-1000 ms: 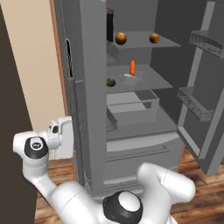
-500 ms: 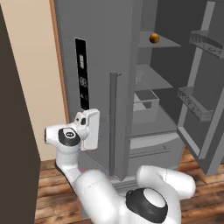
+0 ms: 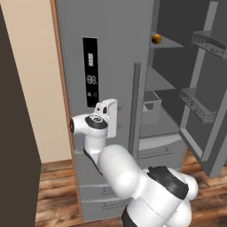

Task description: Place the tupperware on the second highest shelf of the fridge. Make space for the tupperware among the existing items by rearranging them on the shelves if needed. Close the fridge door when finished.

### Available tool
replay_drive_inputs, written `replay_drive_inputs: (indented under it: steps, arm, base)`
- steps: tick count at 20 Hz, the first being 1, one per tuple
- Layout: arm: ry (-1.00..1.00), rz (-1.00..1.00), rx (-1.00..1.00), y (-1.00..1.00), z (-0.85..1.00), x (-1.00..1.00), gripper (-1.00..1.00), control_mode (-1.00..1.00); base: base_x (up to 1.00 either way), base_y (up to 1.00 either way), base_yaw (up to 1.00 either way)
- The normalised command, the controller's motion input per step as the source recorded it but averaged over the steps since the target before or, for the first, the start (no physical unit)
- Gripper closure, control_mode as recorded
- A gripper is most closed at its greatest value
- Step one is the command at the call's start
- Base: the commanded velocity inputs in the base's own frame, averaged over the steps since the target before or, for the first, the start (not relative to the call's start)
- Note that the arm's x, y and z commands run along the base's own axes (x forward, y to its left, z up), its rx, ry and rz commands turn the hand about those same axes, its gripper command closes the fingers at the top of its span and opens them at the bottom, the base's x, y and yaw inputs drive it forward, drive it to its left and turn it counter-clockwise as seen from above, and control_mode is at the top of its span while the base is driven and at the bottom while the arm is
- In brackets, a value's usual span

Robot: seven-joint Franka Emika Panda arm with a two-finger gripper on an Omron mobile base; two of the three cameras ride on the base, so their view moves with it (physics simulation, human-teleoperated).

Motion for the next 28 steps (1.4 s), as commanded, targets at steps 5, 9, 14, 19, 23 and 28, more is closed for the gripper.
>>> replay_drive_inputs:
  steps: [5,9,14,19,23,28]
  arm:
    - [0.0,0.14,0.0,-0.5,0.0,0.52,-1.0,-1.0]
    - [0.0,0.18,0.02,-0.5,0.01,0.55,-1.0,-1.0]
    - [0.0,0.2,0.03,-0.46,0.09,0.5,-1.0,-1.0]
    - [0.0,0.21,0.01,-0.32,0.15,0.39,-1.0,-1.0]
    - [0.0,0.2,0.0,-0.1,0.26,0.25,-1.0,-1.0]
    - [-0.03,0.24,-0.03,0.08,0.34,0.03,-1.0,-1.0]
  base:
    - [0.0,0.0,0.0]
    - [0.0,0.0,0.0]
    - [0.0,0.0,0.0]
    - [0.0,0.0,0.0]
    - [0.0,0.0,0.0]
    - [0.0,0.0,0.0]
